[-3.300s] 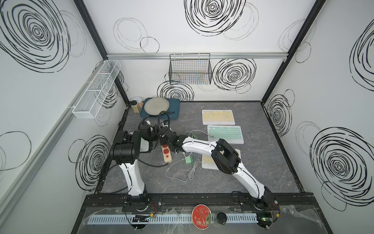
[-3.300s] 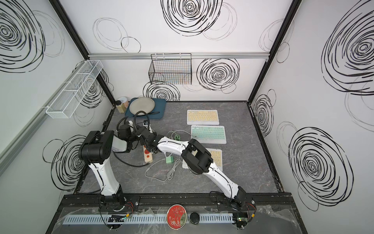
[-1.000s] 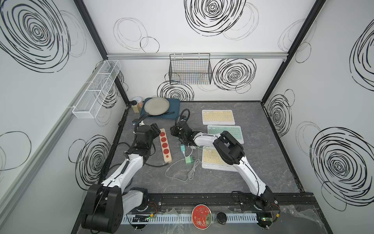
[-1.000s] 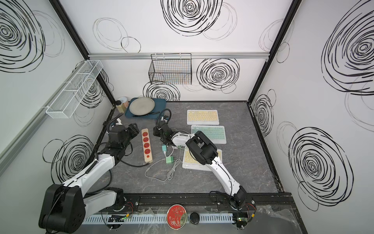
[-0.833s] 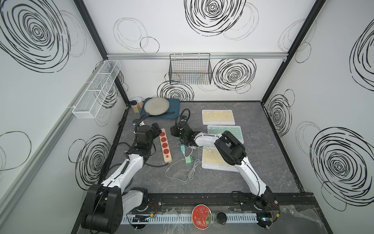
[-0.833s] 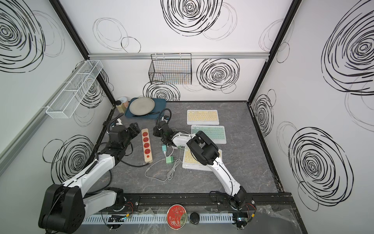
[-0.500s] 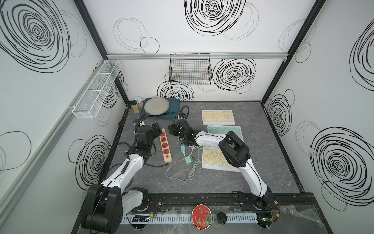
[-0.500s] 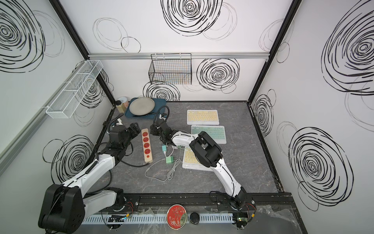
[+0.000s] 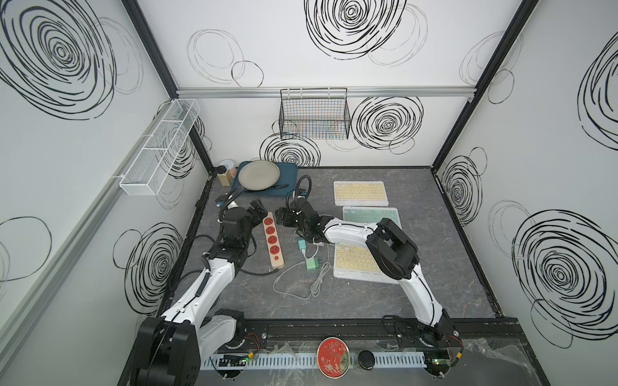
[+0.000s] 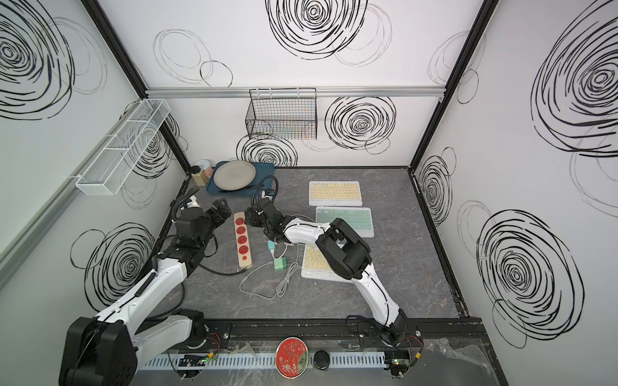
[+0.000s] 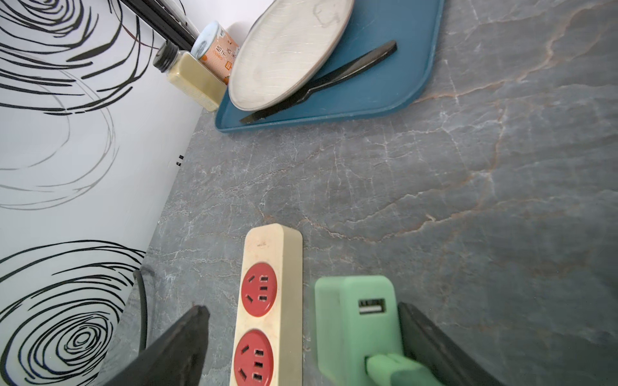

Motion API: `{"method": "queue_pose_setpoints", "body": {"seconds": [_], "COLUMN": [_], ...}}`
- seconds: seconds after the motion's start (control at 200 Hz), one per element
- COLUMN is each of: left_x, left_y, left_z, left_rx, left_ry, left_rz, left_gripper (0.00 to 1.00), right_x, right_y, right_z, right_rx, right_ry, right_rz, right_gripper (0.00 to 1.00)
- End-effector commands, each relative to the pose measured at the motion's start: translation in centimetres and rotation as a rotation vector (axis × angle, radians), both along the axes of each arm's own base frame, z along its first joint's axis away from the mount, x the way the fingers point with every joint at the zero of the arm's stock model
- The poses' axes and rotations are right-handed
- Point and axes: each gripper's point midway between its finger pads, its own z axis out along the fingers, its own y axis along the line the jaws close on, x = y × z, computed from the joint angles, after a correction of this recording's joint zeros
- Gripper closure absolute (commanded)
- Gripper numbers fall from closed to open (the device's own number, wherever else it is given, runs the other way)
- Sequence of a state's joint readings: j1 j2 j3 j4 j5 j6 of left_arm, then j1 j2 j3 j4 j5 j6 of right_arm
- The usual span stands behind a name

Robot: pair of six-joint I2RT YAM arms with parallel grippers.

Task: Unplug the wireless keyboard
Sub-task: Place the plug at the center of the board.

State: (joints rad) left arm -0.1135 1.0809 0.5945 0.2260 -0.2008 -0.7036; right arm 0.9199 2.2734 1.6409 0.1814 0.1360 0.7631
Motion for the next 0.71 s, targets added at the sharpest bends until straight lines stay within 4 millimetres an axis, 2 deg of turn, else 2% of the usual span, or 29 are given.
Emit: {"method": "queue_pose_setpoints", "body": {"seconds": [0.0,0.31,0.415,0.52,0.58,0.7], "left_x": [0.0,0.3,0.2,0.1,0.1,-0.1], "left_y": [-0.2,-0.1,-0.1,-0.1,0.1,0.5], "left_z": [0.2,0.5,0.4,0.4,0.6,0.8], "left_rx": [-0.009,-0.019,-0.023,-0.028,-0.030,-0.036], "left_ry": [-0.011,-0.010,-0.012,-0.011,-0.014,-0.020], "left_rz": [-0.003,-0.005,-0.004,-0.011,-0.010,-0.002], "left_gripper": [0.04,0.04,0.04,0.04,0.04,0.03], "right_x": [0.3,1.3,1.2,0.6,0.2,-1.0], "right_y": [0.4,-0.8,-1.6,-2.3,-2.5,-0.3], "right_z": [-0.9,-6.1,-6.6,-5.9,-4.6,-1.0], "right_rx": [-0.023,-0.174,-0.205,-0.201,-0.179,-0.090], "right_ry": [0.024,0.134,0.156,0.174,0.165,0.106], "right_rz": [0.000,0.028,0.026,0.036,0.044,0.180], "right_gripper": [0.10,0.10,0.10,0.11,0.11,0.11]}}
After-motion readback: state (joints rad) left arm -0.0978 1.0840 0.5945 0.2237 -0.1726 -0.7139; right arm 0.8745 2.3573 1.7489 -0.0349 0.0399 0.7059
